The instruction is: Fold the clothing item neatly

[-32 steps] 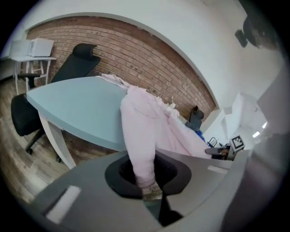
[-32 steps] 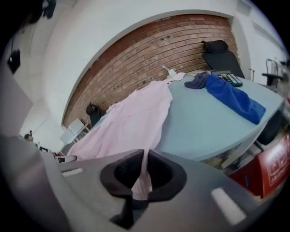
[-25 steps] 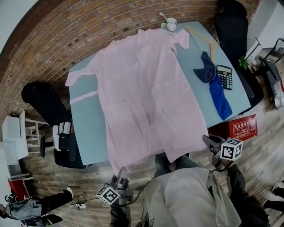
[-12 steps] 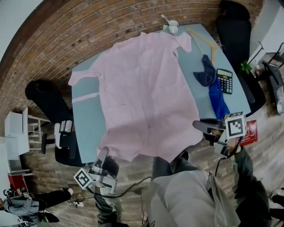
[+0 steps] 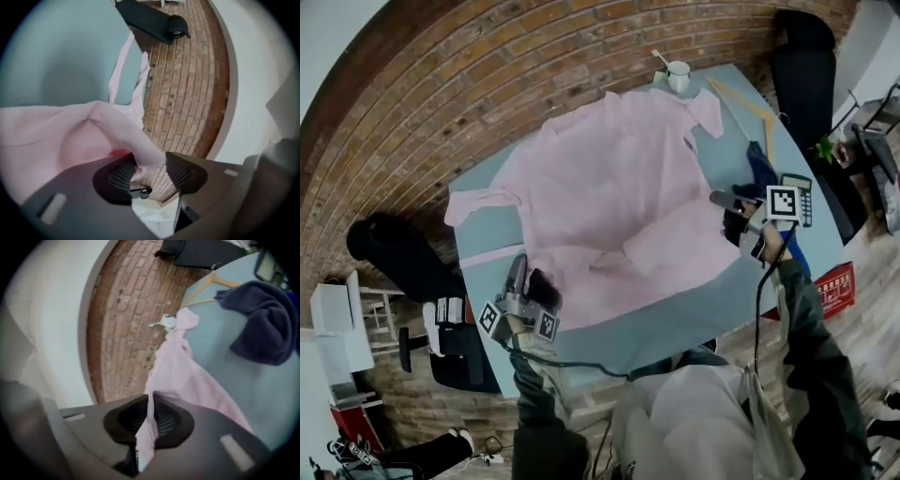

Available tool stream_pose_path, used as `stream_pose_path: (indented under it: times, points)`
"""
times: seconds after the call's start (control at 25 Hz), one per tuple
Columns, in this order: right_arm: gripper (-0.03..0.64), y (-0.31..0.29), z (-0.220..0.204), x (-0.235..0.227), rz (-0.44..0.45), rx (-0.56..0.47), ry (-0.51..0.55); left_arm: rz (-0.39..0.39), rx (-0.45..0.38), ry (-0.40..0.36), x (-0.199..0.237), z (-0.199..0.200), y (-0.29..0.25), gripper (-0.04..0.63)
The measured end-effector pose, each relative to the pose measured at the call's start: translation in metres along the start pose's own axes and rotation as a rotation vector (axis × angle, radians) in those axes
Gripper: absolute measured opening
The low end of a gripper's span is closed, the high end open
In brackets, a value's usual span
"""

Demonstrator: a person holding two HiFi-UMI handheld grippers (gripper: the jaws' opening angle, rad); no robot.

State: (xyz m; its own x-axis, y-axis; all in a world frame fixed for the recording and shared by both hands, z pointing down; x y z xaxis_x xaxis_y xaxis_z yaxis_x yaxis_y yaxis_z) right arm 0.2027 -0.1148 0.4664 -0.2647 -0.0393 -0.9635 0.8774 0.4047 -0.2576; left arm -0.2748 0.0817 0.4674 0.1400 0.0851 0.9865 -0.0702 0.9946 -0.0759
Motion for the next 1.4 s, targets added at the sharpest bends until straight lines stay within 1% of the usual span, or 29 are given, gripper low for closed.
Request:
stream_pose_path:
  times: [0.04,0.08,0.12,0.16,0.2,0.24,0.28,0.32,0.36,0.4,0.44,0.48,0.52,0.56,0.6,0.64,0.72,0.76,0.88,0.96,1.04,1.08,1.12,1.16,1.2,1.24,1.28,1.32,1.4]
  points:
    - [0.031,-0.001,0.003,-0.019,-0.063,-0.015,-0.011,0.034,0.047,0.012,0.011,0.0,-0.001,0.26]
    - [0.043,0.004,0.0,-0.033,-0.114,-0.016,0.0,0.061,0.1,0.004,0.019,-0.003,0.005,0.336]
    - [0.044,0.015,-0.007,-0.041,-0.162,-0.011,0.034,0.086,0.15,-0.029,0.024,-0.006,0.016,0.342]
    - [0.05,0.028,-0.014,-0.046,-0.217,-0.005,0.088,0.121,0.196,-0.094,0.026,-0.009,0.03,0.361]
    - [0.054,0.042,-0.022,-0.047,-0.272,0.004,0.152,0.174,0.242,-0.193,0.027,-0.01,0.045,0.374]
    - [0.054,0.054,-0.031,-0.045,-0.317,0.014,0.213,0.252,0.294,-0.332,0.027,-0.01,0.061,0.374]
    - [0.054,0.063,-0.044,-0.042,-0.351,0.025,0.262,0.362,0.349,-0.508,0.03,-0.008,0.077,0.374]
    - [0.053,0.07,-0.059,-0.04,-0.387,0.038,0.31,0.494,0.401,-0.697,0.035,-0.007,0.095,0.376]
    - [0.054,0.076,-0.075,-0.04,-0.432,0.051,0.359,0.622,0.439,-0.864,0.044,-0.007,0.111,0.381]
    - [0.054,0.081,-0.092,-0.042,-0.481,0.059,0.405,0.72,0.461,-0.975,0.054,-0.01,0.125,0.403]
    - [0.054,0.084,-0.106,-0.047,-0.528,0.061,0.434,0.775,0.467,-1.017,0.065,-0.015,0.136,0.419]
    - [0.054,0.086,-0.119,-0.055,-0.565,0.055,0.434,0.789,0.458,-0.995,0.076,-0.021,0.142,0.419]
    - [0.054,0.085,-0.129,-0.064,-0.587,0.039,0.401,0.776,0.437,-0.933,0.085,-0.028,0.146,0.419]
    - [0.054,0.083,-0.136,-0.074,-0.595,0.019,0.347,0.756,0.406,-0.866,0.092,-0.032,0.147,0.419]
    - [0.054,0.08,-0.14,-0.083,-0.594,-0.001,0.295,0.742,0.371,-0.816,0.096,-0.034,0.147,0.419]
    - [0.054,0.077,-0.14,-0.089,-0.59,-0.016,0.263,0.739,0.337,-0.791,0.098,-0.035,0.146,0.419]
    - [0.053,0.073,-0.133,-0.094,-0.584,-0.045,0.252,0.739,0.291,-0.782,0.098,-0.036,0.144,0.407]
    - [0.043,0.071,-0.129,-0.094,-0.577,-0.063,0.251,0.726,0.275,-0.784,0.096,-0.036,0.143,0.407]
    - [0.037,0.06,-0.121,-0.098,-0.532,-0.086,0.195,0.682,0.261,-0.783,0.092,-0.041,0.137,0.391]
    - [0.035,0.049,-0.116,-0.1,-0.519,-0.086,0.173,0.676,0.245,-0.755,0.094,-0.041,0.131,0.391]
    - [0.034,0.04,-0.112,-0.101,-0.525,-0.085,0.183,0.69,0.198,-0.724,0.098,-0.034,0.126,0.379]
    - [0.03,0.037,-0.11,-0.101,-0.528,-0.083,0.193,0.706,0.177,-0.726,0.099,-0.03,0.124,0.318]
    - [0.02,0.035,-0.108,-0.1,-0.53,-0.079,0.206,0.728,0.166,-0.738,0.101,-0.026,0.122,0.276]
    - [0.002,0.033,-0.107,-0.1,-0.528,-0.075,0.218,0.751,0.165,-0.755,0.104,-0.023,0.121,0.192]
    - [0.002,0.033,-0.107,-0.099,-0.519,-0.073,0.228,0.767,0.169,-0.771,0.105,-0.022,0.12,0.131]
    - [0.002,0.033,-0.107,-0.099,-0.507,-0.074,0.236,0.77,0.174,-0.783,0.107,-0.022,0.119,0.107]
    - [0.002,0.035,-0.107,-0.097,-0.494,-0.077,0.241,0.763,0.179,-0.788,0.107,-0.023,0.12,0.096]
    - [0.002,0.036,-0.107,-0.095,-0.485,-0.081,0.248,0.754,0.18,-0.782,0.108,-0.025,0.121,0.073]
    - [0.0,0.04,-0.107,-0.09,-0.472,-0.08,0.27,0.745,0.164,-0.762,0.109,-0.029,0.127,0.061]
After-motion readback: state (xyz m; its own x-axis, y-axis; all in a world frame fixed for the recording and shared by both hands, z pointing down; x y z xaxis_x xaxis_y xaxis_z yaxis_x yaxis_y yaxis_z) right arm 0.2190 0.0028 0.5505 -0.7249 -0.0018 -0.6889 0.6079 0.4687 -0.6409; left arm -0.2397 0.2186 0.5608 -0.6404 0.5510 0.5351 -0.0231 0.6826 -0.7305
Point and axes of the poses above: the fingertips, and each gripper's own axes: y backward along the fingers, x to its left, z out of its top, the point moved 6 cm from there along y, backward along the fingers, and after that the axes turned 7 degrees about -y, right-handed, at the moved point
